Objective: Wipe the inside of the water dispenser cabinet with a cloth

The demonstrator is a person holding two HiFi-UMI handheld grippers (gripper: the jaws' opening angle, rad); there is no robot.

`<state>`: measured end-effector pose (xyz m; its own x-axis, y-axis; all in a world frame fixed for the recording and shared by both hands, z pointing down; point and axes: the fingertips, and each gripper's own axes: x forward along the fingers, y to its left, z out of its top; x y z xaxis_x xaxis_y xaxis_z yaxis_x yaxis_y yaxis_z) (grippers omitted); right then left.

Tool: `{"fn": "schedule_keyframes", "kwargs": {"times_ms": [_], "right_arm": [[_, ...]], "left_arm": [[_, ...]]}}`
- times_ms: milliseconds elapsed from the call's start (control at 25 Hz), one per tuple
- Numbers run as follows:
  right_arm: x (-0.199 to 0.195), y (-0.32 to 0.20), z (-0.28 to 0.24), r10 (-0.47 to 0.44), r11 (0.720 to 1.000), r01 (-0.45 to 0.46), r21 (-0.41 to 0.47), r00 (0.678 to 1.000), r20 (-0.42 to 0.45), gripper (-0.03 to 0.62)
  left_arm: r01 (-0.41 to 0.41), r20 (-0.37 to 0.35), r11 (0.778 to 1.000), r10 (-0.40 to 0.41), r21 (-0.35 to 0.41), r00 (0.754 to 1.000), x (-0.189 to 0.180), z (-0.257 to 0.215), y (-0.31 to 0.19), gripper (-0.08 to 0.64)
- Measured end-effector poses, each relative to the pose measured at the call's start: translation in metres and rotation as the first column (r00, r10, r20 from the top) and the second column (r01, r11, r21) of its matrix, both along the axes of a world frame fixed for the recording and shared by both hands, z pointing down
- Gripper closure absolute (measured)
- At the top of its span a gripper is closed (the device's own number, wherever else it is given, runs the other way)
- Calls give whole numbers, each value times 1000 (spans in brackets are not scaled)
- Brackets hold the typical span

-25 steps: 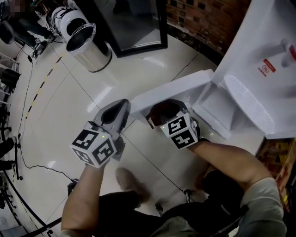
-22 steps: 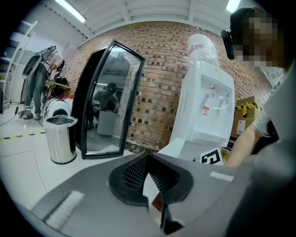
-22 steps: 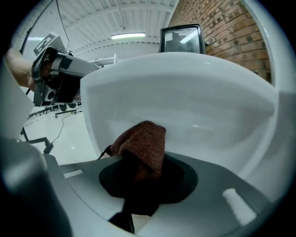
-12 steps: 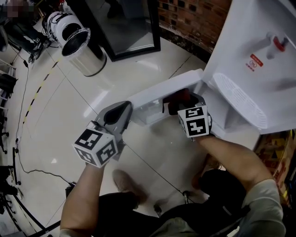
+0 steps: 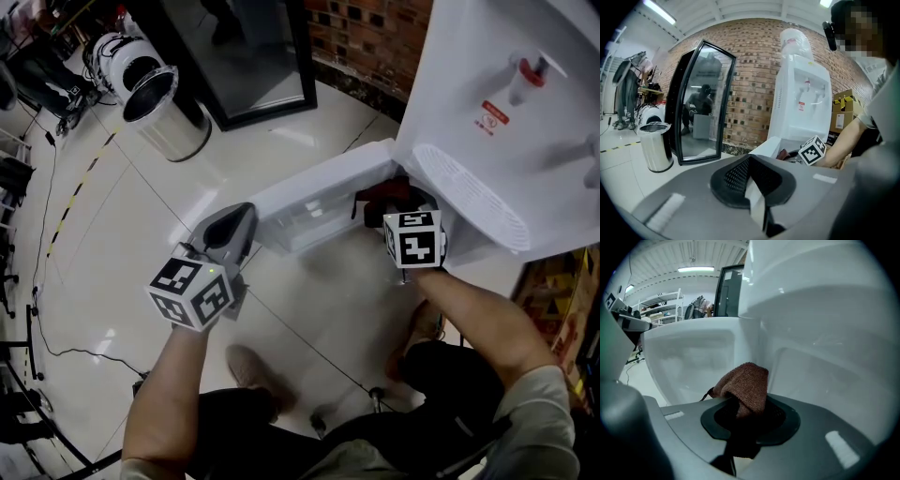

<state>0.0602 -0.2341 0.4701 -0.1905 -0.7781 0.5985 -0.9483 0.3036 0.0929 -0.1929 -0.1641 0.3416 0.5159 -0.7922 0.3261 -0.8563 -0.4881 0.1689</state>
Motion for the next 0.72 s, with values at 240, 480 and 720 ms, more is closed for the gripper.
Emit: {"fn": "schedule_keyframes", "kwargs": {"times_ms": [240,480,720], "right_arm": [[14,-9,2,31,1000,-31,1,999,-25,480],[-45,23,4,-164,986,164,-22,986,5,480],[-183,90,2,-570,820,573,-2,816,93,479]], "left_arm": [[-1,-1,1000,1,2,1000,-1,1,-4,549],[-15,0,1000,15,5,1000,-2,0,-7,549],[-36,0,999,36,14,999,-3,0,-10,549]]}}
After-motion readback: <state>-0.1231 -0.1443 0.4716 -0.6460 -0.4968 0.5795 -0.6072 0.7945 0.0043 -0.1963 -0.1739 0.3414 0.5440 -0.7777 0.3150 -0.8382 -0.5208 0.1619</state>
